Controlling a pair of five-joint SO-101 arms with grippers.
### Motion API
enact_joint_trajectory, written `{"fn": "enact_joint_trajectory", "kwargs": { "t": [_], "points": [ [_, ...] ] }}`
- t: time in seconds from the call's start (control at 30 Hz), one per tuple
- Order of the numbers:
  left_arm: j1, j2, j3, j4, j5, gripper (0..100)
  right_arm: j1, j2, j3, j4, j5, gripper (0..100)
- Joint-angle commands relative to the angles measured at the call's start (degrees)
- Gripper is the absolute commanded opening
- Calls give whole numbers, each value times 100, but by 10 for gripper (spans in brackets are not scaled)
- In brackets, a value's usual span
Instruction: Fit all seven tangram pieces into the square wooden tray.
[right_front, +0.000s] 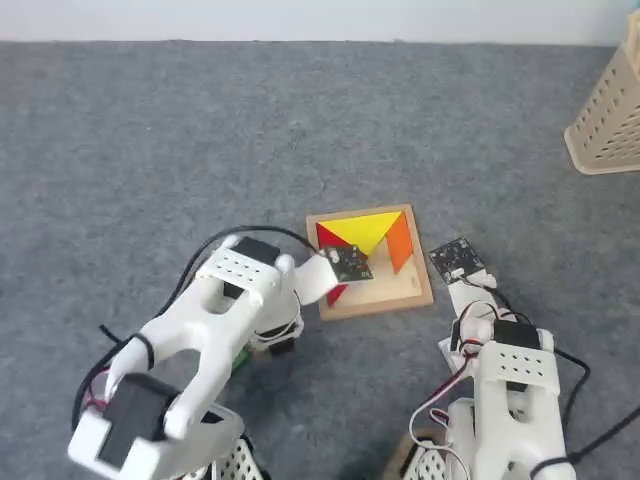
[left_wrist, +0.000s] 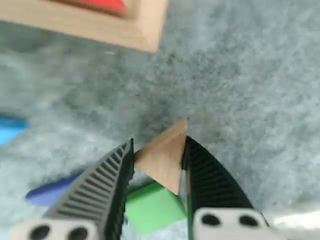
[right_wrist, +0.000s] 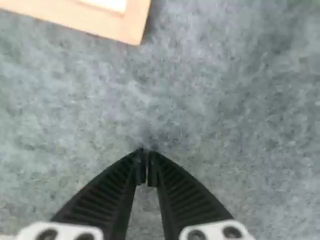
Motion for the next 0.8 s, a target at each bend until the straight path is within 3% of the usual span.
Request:
{"fn": "enact_joint_trajectory", "kwargs": {
  "t": [0.0, 0.1, 0.3, 0.5, 0.77],
  "points": [
    [-18, -624, -523, 642, 88, 111, 84, 57, 0, -101, 79, 6],
    [-18, -870, -980, 941, 264, 110, 84, 57, 0, -101, 70, 6],
    [35, -571, -2044, 510, 2048, 109, 84, 57, 9, -101, 53, 6],
    [114, 580, -3055, -114, 3842, 108, 92, 57, 9, -101, 53, 6],
    [712, 2330, -4681, -123, 5310, 108, 92, 57, 9, -101, 53, 6]
  ]
}}
